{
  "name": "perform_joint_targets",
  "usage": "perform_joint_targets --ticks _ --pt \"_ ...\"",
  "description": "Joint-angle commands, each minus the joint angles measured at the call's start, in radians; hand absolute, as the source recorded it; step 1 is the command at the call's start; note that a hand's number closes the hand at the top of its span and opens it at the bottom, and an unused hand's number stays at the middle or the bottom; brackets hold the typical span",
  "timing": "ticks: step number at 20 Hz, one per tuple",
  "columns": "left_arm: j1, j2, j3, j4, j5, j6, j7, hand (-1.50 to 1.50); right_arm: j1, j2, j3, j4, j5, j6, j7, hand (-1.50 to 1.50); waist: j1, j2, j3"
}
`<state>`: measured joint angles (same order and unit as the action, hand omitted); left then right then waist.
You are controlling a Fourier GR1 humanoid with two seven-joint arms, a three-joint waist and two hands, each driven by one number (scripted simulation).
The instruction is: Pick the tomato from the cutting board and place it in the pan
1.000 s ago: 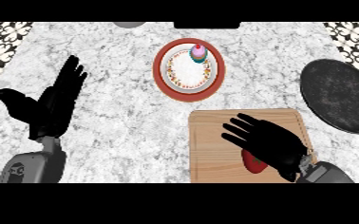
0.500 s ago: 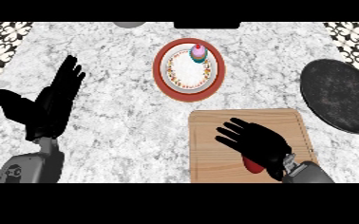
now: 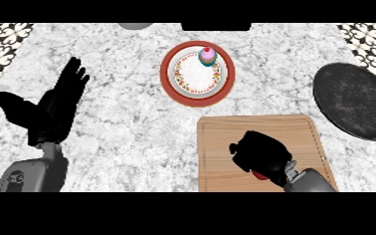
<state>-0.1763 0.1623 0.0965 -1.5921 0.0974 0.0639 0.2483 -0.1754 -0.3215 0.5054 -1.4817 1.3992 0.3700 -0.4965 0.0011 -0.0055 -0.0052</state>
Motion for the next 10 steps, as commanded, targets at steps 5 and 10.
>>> perform_joint_targets --ticks 5,10 --pt "-0.004 0.018 0.029 0.002 0.024 -0.040 -0.007 0.00 0.036 0.027 -0.042 0.078 -0.013 -0.079 -0.084 1.50 -0.001 0.005 0.005" --pt "0.034 0.021 0.049 -0.013 0.018 -0.011 -0.004 0.00 0.227 0.026 -0.269 -0.057 -0.115 0.015 0.159 1.50 -0.043 -0.002 0.005"
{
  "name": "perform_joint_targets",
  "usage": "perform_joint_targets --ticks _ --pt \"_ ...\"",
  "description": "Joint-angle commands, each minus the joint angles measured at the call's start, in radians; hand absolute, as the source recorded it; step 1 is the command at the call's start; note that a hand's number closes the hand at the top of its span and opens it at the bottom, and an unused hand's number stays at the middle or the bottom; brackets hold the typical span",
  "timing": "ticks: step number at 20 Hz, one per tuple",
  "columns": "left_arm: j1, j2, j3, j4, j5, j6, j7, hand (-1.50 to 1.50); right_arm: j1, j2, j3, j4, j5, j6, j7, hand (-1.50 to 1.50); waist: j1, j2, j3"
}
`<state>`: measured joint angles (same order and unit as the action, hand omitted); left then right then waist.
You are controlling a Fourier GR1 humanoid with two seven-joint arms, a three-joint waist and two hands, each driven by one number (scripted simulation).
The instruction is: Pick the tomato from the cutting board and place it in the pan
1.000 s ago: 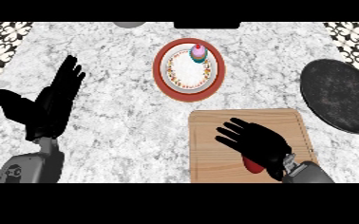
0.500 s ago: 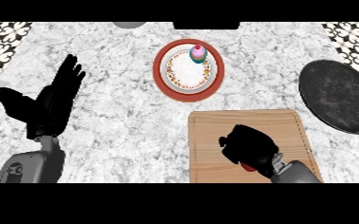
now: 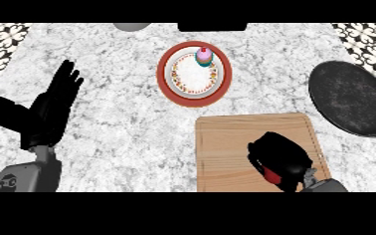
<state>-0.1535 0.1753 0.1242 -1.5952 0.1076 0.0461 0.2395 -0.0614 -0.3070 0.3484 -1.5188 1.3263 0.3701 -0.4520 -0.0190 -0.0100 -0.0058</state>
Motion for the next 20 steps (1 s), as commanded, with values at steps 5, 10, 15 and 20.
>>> perform_joint_targets --ticks 5,10,15,20 --pt "0.051 0.005 -0.003 -0.071 0.007 -0.003 0.039 0.00 0.254 0.026 -0.200 -0.325 -0.061 -0.045 0.226 1.50 -0.015 -0.002 0.005" --pt "0.037 -0.003 0.011 -0.052 0.004 0.012 0.018 0.00 0.268 -0.003 -0.296 -0.607 -0.108 -0.091 0.215 1.50 -0.017 -0.002 0.005" --pt "0.036 0.018 0.027 -0.021 0.027 -0.029 -0.002 0.00 0.265 -0.003 -0.429 -0.850 -0.236 0.016 0.248 1.50 0.001 0.005 0.005" --pt "0.001 -0.038 -0.038 -0.036 -0.031 0.025 0.025 0.00 0.198 0.014 -0.546 -0.911 -0.334 0.171 0.338 1.50 0.013 0.008 0.006"
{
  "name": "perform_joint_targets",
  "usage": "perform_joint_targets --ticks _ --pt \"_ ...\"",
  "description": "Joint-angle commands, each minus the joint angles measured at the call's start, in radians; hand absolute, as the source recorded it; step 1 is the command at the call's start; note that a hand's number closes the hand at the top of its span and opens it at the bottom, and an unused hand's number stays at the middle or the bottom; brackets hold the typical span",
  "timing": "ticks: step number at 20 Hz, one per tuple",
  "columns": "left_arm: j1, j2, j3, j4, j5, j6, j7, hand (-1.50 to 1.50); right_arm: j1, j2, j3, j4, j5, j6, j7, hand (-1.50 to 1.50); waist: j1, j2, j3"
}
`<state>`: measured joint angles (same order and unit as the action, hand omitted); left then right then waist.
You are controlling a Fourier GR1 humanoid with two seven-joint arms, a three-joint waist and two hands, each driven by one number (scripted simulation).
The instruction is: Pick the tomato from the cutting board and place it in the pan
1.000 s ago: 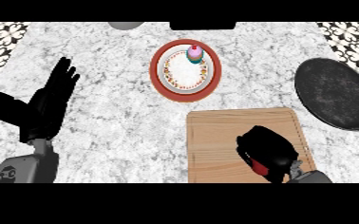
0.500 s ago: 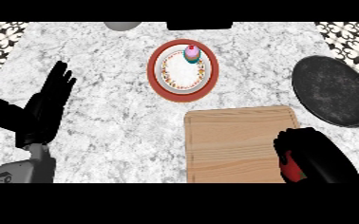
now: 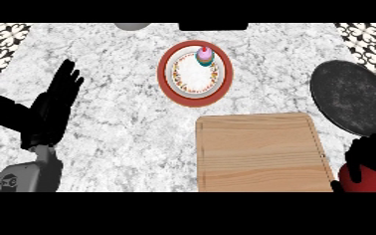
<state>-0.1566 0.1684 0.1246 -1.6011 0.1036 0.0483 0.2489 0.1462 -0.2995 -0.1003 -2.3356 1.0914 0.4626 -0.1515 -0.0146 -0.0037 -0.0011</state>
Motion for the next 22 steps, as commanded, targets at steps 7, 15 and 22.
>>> perform_joint_targets --ticks 7,15,22 --pt "-0.046 -0.030 -0.033 0.025 -0.036 0.028 0.022 0.00 -0.249 -0.014 -0.271 0.249 -0.149 0.005 0.036 1.50 0.017 0.005 0.001" --pt "-0.029 -0.016 -0.010 0.021 -0.009 -0.004 0.001 0.00 -0.435 -0.185 -0.484 0.730 -0.253 -0.140 -0.146 1.50 0.028 0.010 0.003" --pt "-0.071 -0.004 0.013 0.069 0.008 -0.023 -0.013 0.00 -0.604 -0.317 -0.454 1.212 -0.203 -0.312 -0.331 1.50 0.033 0.010 0.002"
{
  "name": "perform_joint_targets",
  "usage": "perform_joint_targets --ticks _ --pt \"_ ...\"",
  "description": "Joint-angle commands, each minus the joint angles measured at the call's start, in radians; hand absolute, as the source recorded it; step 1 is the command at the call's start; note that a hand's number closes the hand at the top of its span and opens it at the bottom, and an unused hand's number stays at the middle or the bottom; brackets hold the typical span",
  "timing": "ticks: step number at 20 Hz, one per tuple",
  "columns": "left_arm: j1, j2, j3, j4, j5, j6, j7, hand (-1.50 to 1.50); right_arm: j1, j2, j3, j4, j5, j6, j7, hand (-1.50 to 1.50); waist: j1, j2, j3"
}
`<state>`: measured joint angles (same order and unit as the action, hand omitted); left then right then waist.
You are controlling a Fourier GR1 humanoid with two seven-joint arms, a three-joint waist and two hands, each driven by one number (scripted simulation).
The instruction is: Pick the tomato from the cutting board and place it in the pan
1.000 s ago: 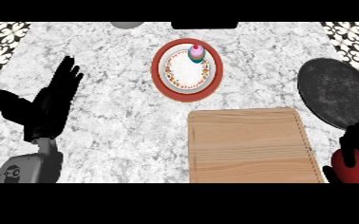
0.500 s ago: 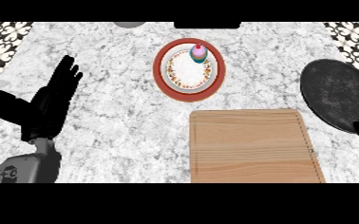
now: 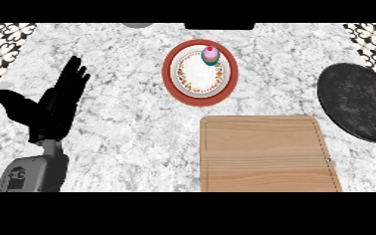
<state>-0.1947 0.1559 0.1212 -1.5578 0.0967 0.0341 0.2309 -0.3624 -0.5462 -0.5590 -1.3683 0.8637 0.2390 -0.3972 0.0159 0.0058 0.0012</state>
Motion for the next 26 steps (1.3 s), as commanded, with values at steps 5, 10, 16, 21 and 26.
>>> perform_joint_targets --ticks 5,10,16,21,26 --pt "-0.064 -0.011 -0.004 0.016 -0.012 0.025 0.018 0.00 -0.149 -0.107 0.011 0.550 0.009 -0.168 -0.294 1.50 0.010 0.005 0.001" --pt "0.019 0.001 -0.002 -0.008 -0.008 -0.008 -0.009 0.00 -0.175 -0.054 0.043 0.766 0.066 -0.384 -0.402 1.50 0.011 0.004 0.001" --pt "-0.022 -0.018 -0.032 -0.057 -0.002 0.002 0.049 0.00 -0.293 -0.103 0.022 0.991 0.108 -0.344 -0.196 -1.50 0.037 0.013 0.003" --pt "0.000 -0.027 -0.041 -0.026 -0.017 -0.006 0.003 0.00 -0.283 -0.130 0.042 1.121 0.127 -0.318 -0.286 -1.50 0.031 0.016 0.004" --pt "-0.013 -0.028 -0.041 -0.066 -0.031 0.027 0.045 0.00 -0.307 -0.164 -0.062 1.148 0.006 -0.245 -0.427 -1.50 0.021 0.010 0.005"
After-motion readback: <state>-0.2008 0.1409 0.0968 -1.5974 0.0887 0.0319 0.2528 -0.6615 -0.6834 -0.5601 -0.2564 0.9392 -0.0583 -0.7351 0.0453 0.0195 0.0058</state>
